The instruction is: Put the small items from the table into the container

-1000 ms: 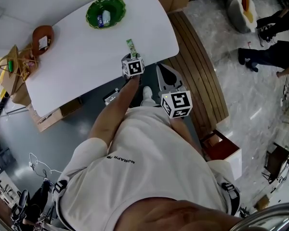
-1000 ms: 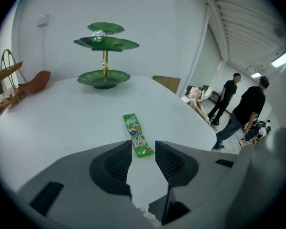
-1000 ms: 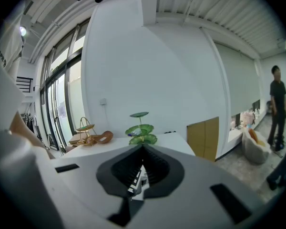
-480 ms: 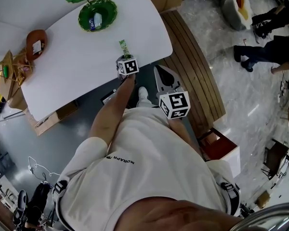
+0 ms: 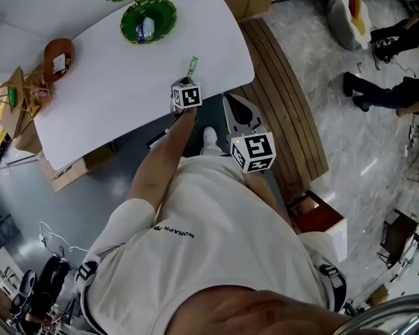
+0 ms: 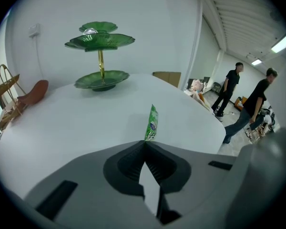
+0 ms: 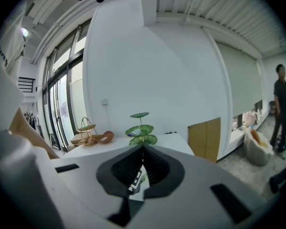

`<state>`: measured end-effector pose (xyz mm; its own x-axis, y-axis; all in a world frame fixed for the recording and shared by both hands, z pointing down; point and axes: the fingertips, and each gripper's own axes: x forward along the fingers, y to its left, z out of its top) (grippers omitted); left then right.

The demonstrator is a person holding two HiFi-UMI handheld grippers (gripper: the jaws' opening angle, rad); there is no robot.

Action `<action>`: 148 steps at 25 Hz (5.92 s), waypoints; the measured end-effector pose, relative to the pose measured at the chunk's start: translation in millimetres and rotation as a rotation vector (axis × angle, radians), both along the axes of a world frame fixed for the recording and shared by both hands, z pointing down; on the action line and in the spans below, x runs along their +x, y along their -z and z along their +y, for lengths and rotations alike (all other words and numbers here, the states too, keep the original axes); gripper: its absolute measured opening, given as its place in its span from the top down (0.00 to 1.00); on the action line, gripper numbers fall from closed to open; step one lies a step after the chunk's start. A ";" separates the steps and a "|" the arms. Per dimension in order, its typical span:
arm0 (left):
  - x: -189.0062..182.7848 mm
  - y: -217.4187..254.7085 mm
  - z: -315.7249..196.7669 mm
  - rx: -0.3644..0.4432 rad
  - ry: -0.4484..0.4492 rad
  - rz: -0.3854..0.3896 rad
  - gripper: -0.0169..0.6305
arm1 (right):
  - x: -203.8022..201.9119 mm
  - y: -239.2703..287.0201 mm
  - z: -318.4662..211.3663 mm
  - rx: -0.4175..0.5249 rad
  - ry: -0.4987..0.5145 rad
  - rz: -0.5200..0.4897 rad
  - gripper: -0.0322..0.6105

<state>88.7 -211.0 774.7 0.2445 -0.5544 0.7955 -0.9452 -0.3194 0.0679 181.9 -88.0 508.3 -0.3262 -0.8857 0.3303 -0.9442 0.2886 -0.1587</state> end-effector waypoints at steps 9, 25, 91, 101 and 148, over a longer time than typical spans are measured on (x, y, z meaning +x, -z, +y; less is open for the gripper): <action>-11.0 29.3 3.6 0.022 0.032 0.095 0.96 | -14.5 5.0 -1.3 0.014 0.002 -0.018 0.94; -50.5 110.7 10.5 0.134 0.075 0.219 0.96 | -71.3 22.3 6.5 0.061 0.057 -0.043 0.94; -156.9 172.9 -153.7 0.253 0.252 0.278 0.96 | -112.1 43.7 -29.3 0.108 0.055 0.021 0.94; -157.4 174.5 -165.2 0.261 0.248 0.272 0.96 | -107.0 41.5 -30.7 0.100 0.047 0.026 0.94; -149.0 285.3 -83.0 0.514 0.043 0.277 0.97 | -143.1 55.2 -17.6 0.142 0.130 0.003 0.94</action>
<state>-60.4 -294.0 489.4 0.3734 -0.8665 0.3314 -0.9273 -0.3381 0.1609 38.7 -105.6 453.2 -0.4399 -0.8741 0.2061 -0.8980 0.4273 -0.1044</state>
